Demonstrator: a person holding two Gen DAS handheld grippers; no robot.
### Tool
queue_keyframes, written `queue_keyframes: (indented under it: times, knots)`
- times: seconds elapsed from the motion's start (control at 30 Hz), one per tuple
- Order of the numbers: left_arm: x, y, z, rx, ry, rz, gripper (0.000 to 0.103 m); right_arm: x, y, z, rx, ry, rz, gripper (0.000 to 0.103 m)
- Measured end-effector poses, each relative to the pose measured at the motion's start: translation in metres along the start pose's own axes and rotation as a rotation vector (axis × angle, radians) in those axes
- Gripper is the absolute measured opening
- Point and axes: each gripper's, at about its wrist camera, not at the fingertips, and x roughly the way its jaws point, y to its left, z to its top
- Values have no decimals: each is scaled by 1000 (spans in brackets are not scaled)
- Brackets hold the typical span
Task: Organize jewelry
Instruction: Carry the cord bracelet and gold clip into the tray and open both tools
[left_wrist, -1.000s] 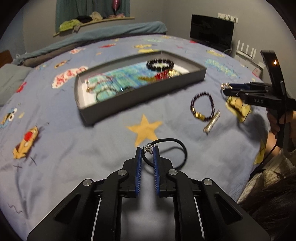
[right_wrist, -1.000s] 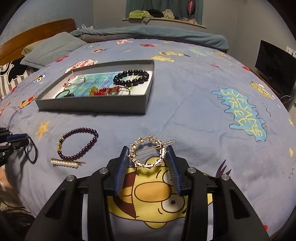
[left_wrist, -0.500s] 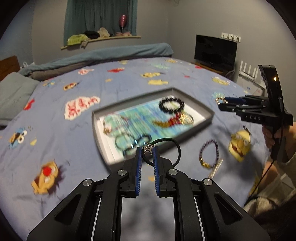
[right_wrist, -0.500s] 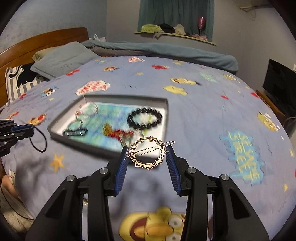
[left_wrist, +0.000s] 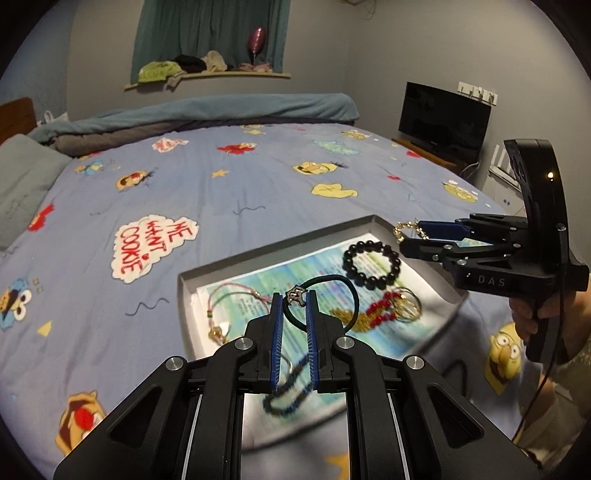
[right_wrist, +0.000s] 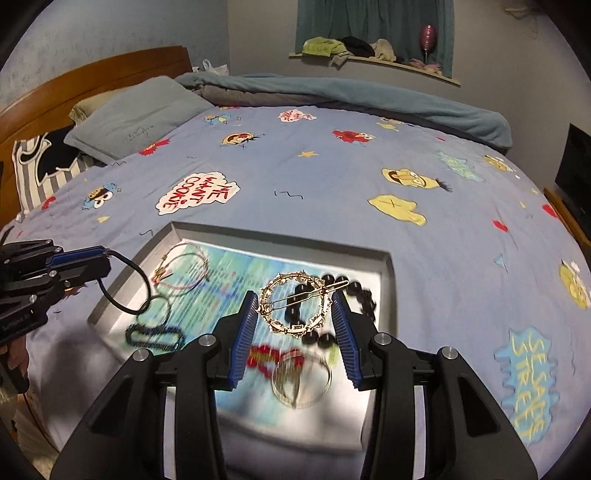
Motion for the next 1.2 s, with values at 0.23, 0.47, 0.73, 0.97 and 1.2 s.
queue_keyframes:
  times: [0.23,0.47,0.73,0.97,1.2]
  knots:
    - [36,9,6,-21,49,-4,13,36,3,13,-29,58,-1,41]
    - [63,13,6,-39,98,-11,13,58,3,19,-34,93,16,41]
    - [85,16,4,-49,155,-15,13,82,9,21,-62,154,38,41]
    - [101,15,2,-46,200,5,13,103,9,23,-53,225,61,41]
    - [111,27,3,-101,232,62,13,114,10,28,-74,262,42,41]
